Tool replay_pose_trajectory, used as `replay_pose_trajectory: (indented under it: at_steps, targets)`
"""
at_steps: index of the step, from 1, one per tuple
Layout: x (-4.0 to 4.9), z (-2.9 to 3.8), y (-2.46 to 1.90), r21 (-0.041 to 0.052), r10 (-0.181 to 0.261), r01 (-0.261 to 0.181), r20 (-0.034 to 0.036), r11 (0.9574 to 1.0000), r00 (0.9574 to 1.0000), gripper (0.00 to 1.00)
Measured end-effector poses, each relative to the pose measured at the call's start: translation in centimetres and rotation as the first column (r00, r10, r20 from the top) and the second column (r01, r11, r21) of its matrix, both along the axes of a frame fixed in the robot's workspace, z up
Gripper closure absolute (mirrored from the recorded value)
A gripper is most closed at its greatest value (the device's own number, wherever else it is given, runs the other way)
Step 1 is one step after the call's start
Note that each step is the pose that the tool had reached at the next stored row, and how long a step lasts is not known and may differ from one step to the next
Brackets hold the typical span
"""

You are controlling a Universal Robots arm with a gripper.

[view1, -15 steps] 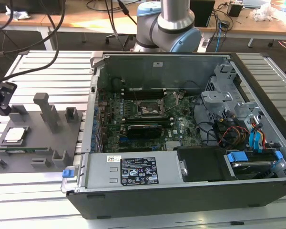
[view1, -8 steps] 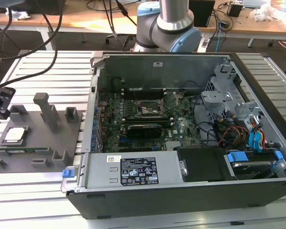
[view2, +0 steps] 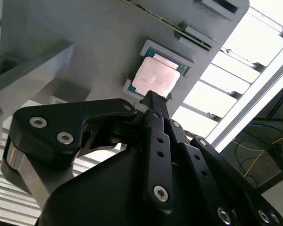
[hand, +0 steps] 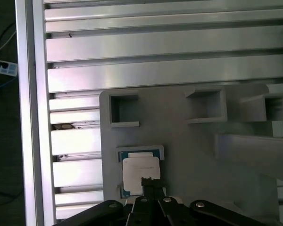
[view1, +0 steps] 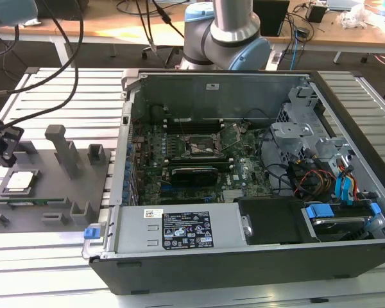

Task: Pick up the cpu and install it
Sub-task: 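Pick up the cpu and move it towards the insertion slot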

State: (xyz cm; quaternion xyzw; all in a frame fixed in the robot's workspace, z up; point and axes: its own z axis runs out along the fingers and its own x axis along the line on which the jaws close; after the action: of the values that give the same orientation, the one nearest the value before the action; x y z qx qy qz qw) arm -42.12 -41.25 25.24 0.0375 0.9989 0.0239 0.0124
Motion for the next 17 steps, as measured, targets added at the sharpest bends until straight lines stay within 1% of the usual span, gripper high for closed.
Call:
replay_pose_trajectory:
  at_steps: [3, 4, 9, 11, 12, 16, 17]
  targets:
    - [-0.26, -0.74, -0.01, 0.0001, 0.000, 0.000, 0.0001, 1.0000, 1.0000, 0.89]
    - [-0.32, -1.19, -0.01, 0.0000, 0.000, 0.000, 0.0000, 1.0000, 1.0000, 0.89]
    - [-0.51, -2.87, -0.01, 0.0000, 0.002, -0.002, 0.0001, 1.0000, 1.0000, 0.89]
    - [-0.51, -3.27, -0.01, 0.0000, 0.002, -0.002, 0.0002, 1.0000, 1.0000, 0.89]
    - [-0.52, -3.58, -0.01, 0.0000, 0.002, -0.002, 0.0001, 1.0000, 1.0000, 0.89]
    - [-0.51, -4.35, -0.01, 0.0001, 0.002, -0.002, 0.0002, 1.0000, 1.0000, 0.89]
    - [-0.52, -4.45, -0.01, 0.0000, 0.002, -0.002, 0.0000, 1.0000, 1.0000, 0.89]
